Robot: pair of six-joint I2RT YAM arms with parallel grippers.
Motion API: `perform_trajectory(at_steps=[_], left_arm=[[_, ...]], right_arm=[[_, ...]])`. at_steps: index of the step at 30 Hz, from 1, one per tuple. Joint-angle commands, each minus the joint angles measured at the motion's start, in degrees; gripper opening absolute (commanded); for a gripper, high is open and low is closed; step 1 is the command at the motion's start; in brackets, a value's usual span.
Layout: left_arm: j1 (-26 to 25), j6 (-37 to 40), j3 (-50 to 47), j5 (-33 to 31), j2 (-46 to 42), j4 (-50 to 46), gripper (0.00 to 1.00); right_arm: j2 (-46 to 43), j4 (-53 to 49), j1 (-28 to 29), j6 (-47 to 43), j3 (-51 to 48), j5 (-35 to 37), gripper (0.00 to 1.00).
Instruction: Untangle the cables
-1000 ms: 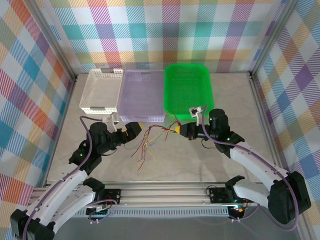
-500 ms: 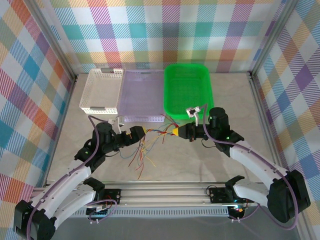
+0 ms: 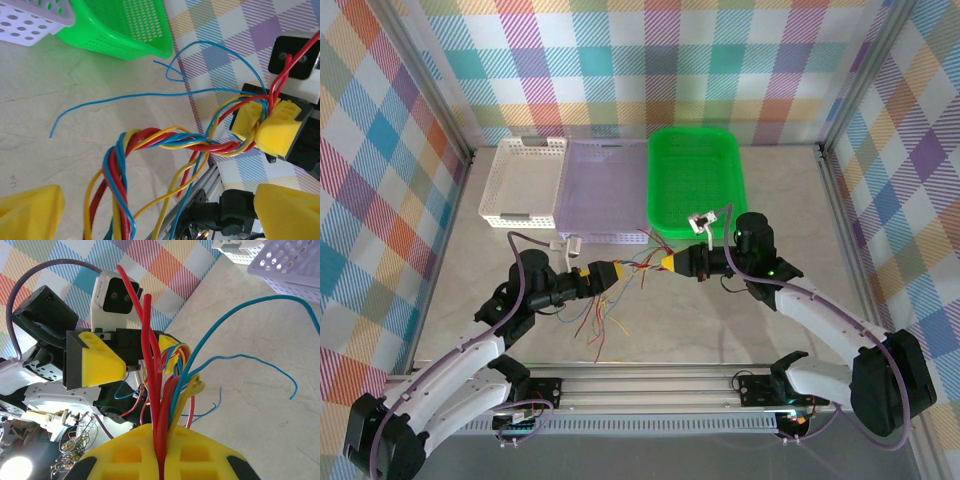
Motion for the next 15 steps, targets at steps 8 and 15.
perform_trajectory(at_steps=[8, 15], left_arm=[[-1.18, 0.23, -1.14, -0.72, -0.19, 2.97, 0.80], [-1.43, -1.11, -1.57, -1.31, -0.45, 5.23, 0.64]], right_arm=[[0.26, 4.73, 0.45, 1.40, 1.50, -4.44, 0.00], [0.62, 6.63, 0.55, 2.39, 0.76, -5.40, 0.00]])
